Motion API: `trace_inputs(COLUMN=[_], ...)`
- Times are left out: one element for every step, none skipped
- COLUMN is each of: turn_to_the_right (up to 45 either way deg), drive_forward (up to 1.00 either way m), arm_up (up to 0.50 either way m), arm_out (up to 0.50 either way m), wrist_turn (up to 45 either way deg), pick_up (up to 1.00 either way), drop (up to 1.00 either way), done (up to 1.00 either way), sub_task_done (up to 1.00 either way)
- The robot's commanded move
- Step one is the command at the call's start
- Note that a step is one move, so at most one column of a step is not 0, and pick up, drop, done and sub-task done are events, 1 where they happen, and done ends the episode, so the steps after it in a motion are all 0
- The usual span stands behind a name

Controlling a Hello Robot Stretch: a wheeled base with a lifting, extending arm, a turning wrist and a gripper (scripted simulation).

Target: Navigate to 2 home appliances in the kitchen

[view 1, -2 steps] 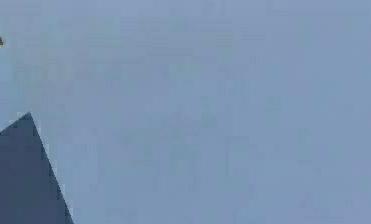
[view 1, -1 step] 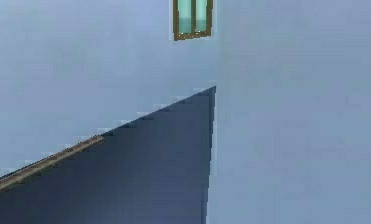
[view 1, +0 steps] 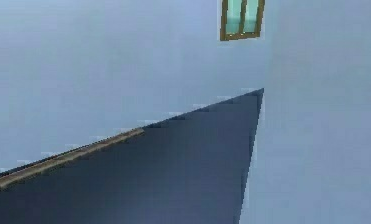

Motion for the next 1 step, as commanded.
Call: trace_inputs(turn_to_the_right=[0.0], drive_forward=[0.55], arm_up=[0.00], arm_out=[0.00], wrist_turn=[0.0], pick_up=[0.00], drop=[0.00], done=[0.00], sub_task_done=[0.00])
